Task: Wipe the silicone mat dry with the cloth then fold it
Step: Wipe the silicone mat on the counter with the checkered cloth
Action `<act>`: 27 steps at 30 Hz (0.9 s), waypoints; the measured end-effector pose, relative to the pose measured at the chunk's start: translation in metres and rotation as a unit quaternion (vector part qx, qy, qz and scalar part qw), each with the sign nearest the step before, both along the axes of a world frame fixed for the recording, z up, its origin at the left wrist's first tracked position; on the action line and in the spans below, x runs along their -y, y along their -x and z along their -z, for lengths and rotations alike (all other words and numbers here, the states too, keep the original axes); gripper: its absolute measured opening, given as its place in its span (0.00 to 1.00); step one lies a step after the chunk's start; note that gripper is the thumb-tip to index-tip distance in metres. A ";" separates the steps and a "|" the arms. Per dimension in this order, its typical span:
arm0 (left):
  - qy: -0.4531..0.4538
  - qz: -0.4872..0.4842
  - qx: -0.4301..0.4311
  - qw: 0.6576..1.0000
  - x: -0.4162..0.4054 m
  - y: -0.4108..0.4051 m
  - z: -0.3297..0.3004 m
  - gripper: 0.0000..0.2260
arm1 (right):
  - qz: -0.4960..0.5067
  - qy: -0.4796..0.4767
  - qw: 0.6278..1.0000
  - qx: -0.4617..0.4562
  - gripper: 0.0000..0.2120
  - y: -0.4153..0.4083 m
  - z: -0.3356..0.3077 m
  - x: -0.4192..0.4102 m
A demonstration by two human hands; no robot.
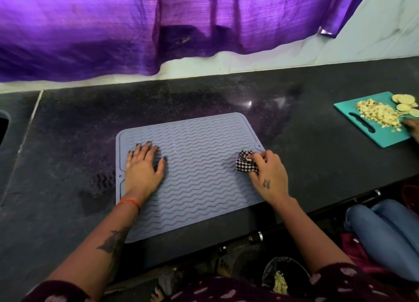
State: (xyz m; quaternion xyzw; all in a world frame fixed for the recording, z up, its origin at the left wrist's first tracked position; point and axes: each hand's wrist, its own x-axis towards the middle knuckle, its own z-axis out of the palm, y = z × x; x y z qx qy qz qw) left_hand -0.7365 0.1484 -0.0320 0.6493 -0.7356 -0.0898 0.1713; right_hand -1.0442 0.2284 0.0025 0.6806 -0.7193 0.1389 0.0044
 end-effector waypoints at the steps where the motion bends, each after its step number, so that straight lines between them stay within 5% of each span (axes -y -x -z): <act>1: -0.002 -0.001 0.002 1.000 0.000 0.000 0.000 0.29 | 0.011 -0.002 1.000 -0.009 0.21 -0.001 0.004 -0.002; 15: -0.005 -0.008 0.017 1.000 0.000 0.003 -0.004 0.29 | 0.005 -0.021 0.999 -0.034 0.20 -0.003 0.010 0.011; 20: -0.044 -0.006 0.076 0.996 0.001 0.008 -0.004 0.31 | -0.026 -0.086 0.991 0.096 0.16 0.022 -0.014 0.024; 27: -0.130 -0.047 0.067 0.988 0.008 0.031 -0.015 0.28 | 0.151 0.055 0.966 0.201 0.15 0.053 -0.043 0.016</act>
